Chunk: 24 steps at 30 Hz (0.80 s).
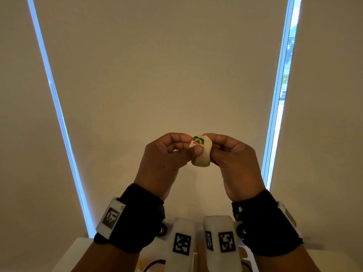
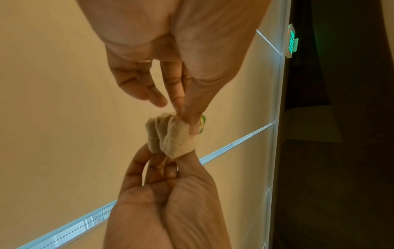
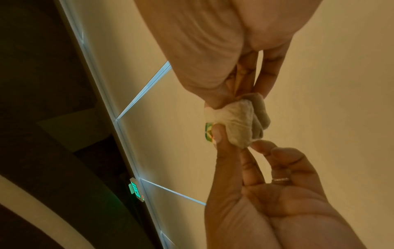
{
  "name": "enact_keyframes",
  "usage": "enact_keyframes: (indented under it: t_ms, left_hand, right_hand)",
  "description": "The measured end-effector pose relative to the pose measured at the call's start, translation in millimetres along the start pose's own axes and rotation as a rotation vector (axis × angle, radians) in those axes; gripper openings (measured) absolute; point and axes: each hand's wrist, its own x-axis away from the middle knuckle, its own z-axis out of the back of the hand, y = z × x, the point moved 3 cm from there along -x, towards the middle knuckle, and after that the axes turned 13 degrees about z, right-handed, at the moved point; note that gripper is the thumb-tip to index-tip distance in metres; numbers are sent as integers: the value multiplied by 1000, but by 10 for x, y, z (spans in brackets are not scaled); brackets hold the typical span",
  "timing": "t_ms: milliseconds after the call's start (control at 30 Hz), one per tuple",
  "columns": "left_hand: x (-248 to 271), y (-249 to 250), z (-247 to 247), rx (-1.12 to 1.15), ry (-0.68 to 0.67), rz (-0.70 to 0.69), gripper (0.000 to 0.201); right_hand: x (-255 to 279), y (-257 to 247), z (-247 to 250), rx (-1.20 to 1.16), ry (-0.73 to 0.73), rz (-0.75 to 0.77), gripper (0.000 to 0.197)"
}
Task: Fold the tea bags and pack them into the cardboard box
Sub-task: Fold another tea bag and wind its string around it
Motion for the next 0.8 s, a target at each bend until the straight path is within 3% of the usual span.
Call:
enact_keyframes:
  t_ms: [333,400,567,733,800]
  left_hand:
    - [-184,17,114,-117,165,-109,21]
    - [-211,2,138,-139,175,-111,21]
    - [-200,-35,122,-208,145,-120,22]
    - [-120,-189,59,-261,75,-116,18]
    - [-52,-299,34,-338,18,-81,27]
  right_hand:
    - [-64,-77,24,19,-141,22,23]
    - [-84,-104,45,55,-193,64,31]
    - [-75,-29,46,256,-360,188,33]
    - [10,87,160,271,-325,140,36]
    - [57,142,224,325,-319,126,35]
